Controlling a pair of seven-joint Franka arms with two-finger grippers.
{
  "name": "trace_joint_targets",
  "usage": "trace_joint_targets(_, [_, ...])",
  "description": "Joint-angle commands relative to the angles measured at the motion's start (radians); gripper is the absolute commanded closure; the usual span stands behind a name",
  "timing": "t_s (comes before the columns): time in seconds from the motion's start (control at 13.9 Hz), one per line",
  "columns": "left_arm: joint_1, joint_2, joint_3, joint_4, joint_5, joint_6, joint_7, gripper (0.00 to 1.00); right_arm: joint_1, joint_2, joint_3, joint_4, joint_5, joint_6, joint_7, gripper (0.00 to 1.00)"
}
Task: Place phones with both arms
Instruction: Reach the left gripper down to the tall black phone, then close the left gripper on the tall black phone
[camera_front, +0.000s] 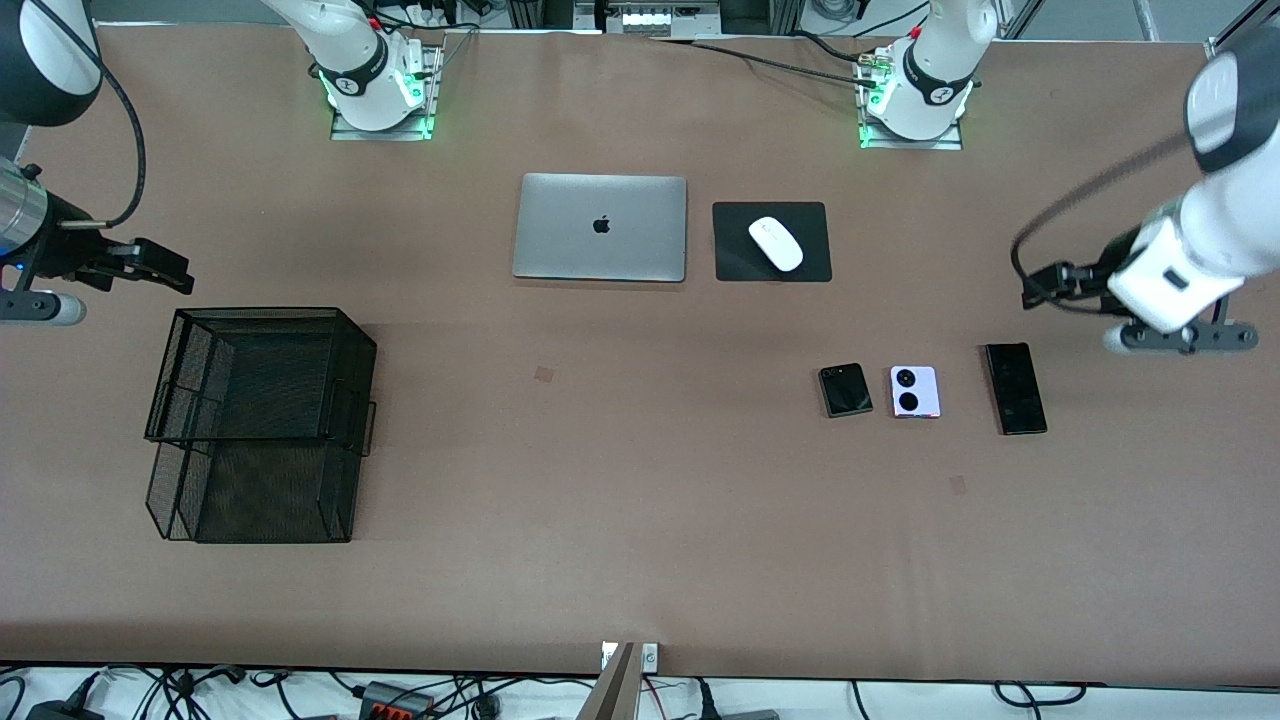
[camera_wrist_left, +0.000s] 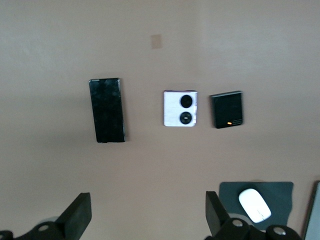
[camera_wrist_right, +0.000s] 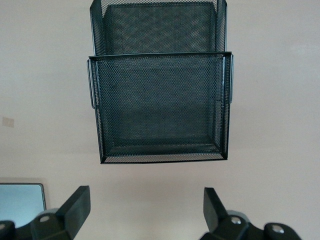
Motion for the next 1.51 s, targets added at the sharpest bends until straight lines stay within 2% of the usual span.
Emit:
trace_joint_targets(0.0, [0.062, 0.117, -0.004, -0.011, 0.077, 0.111, 0.023, 0.00, -0.006, 0.002, 0.005, 0.024, 0.003, -0.010, -0.017, 0.00])
trace_joint_targets(0.07, [0.074, 0.135, -0.005, -0.048, 0.123, 0.182, 0.023, 0.00, -0.006, 0.002, 0.005, 0.024, 0.004, -0.010, -0.016, 0.00])
trace_joint_targets(0.29, [0.114, 0.164, -0.005, -0.268, 0.185, 0.554, 0.034, 0.00, 0.000, 0.000, 0.008, 0.026, 0.000, -0.008, -0.017, 0.00])
trace_joint_targets(0.36, [0.118, 0.189, -0.004, -0.314, 0.187, 0.663, 0.038, 0.00, 0.002, 0.000, 0.008, 0.032, 0.000, -0.010, -0.019, 0.00])
trace_joint_targets(0.65, [0.187, 0.347, -0.005, -0.335, 0.188, 0.911, 0.107, 0.00, 0.002, 0.000, 0.010, 0.034, -0.004, -0.007, -0.019, 0.00])
trace_joint_targets(0.79, [0.194, 0.387, -0.005, -0.336, 0.188, 0.951, 0.107, 0.00, 0.002, 0.002, 0.010, 0.047, -0.005, -0.007, -0.019, 0.00])
trace_joint_targets(1.08, [0.194, 0.404, -0.005, -0.344, 0.188, 0.951, 0.109, 0.00, 0.000, 0.003, 0.011, 0.054, 0.003, -0.005, -0.016, 0.00])
trace_joint_targets(1.15, [0.194, 0.407, -0.005, -0.344, 0.188, 0.951, 0.109, 0.09, 0.000, 0.003, 0.011, 0.054, 0.004, -0.007, -0.016, 0.00])
trace_joint_targets(1.3, [0.195, 0.409, -0.005, -0.344, 0.188, 0.951, 0.104, 0.47, 0.000, 0.003, 0.011, 0.054, 0.006, -0.005, -0.016, 0.00])
trace_joint_targets(1.37, [0.195, 0.410, -0.005, -0.344, 0.188, 0.950, 0.103, 0.62, 0.000, 0.003, 0.011, 0.054, 0.006, -0.008, -0.016, 0.00])
trace_joint_targets(1.44, [0.195, 0.409, -0.007, -0.342, 0.188, 0.950, 0.103, 0.69, -0.002, 0.003, 0.011, 0.054, 0.009, -0.011, -0.016, 0.00])
